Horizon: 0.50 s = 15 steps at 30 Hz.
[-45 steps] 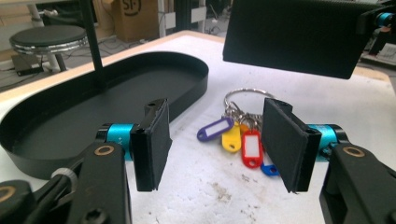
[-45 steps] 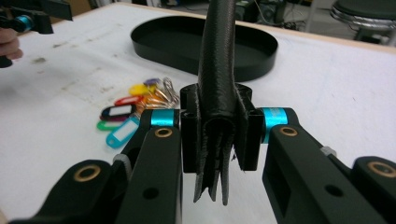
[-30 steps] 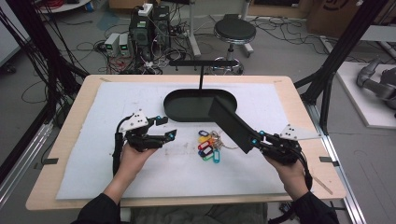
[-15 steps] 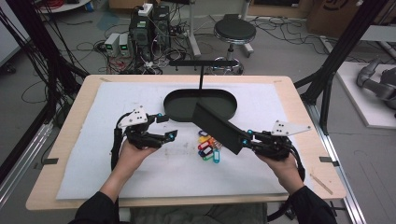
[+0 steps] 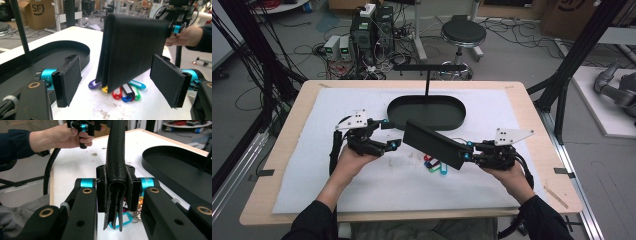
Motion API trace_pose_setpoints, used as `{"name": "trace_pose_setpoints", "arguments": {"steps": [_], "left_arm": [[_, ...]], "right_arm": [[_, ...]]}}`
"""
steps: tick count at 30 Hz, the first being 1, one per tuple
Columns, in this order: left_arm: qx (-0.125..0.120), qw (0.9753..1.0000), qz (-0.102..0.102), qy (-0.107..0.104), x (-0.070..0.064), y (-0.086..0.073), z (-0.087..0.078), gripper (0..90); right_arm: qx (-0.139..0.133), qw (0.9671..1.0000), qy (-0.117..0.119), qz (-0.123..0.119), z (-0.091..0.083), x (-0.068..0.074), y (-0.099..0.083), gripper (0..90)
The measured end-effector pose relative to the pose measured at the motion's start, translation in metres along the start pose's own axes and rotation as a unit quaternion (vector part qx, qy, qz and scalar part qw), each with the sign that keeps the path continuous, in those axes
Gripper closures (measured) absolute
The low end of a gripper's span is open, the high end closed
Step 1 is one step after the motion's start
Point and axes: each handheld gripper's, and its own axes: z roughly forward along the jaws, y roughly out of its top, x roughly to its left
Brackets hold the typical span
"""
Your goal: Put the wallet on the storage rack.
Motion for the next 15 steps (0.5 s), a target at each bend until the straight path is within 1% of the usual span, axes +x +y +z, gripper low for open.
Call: {"name": "trace_pose_setpoints", "arguments": {"steps": [2,4,5,7,9,10,13,15], "left_arm": [[-0.002,0.9999,-0.002,-0.012,0.001,0.000,0.000,24.8],[0.004,0.9997,-0.002,-0.025,0.000,0.000,0.002,24.9],[0.012,0.9994,0.003,-0.032,-0.001,0.001,0.003,25.1],[0.016,0.9989,0.010,-0.044,-0.003,0.002,0.006,25.8],[0.019,0.9986,0.014,-0.048,-0.003,0.003,0.008,26.0],[0.020,0.9984,0.012,-0.051,-0.003,0.003,0.010,26.0],[0.026,0.9974,0.011,-0.067,-0.003,0.001,0.013,27.6],[0.029,0.9959,0.016,-0.084,-0.005,0.001,0.015,32.1]], "right_arm": [[0.001,1.0000,0.007,-0.003,0.002,0.000,0.001,75.9],[0.000,0.9999,0.016,-0.007,0.003,-0.001,0.001,75.9],[0.001,0.9998,0.019,-0.008,0.004,-0.001,0.002,75.9],[0.000,0.9993,0.035,-0.011,0.005,-0.001,0.003,75.9],[-0.001,0.9991,0.040,-0.012,0.006,-0.002,0.003,75.9],[0.000,0.9990,0.044,-0.013,0.006,-0.002,0.003,75.9],[0.000,0.9983,0.056,-0.013,0.007,-0.001,0.003,75.9],[0.001,0.9979,0.063,-0.016,0.007,-0.001,0.003,75.9]]}}
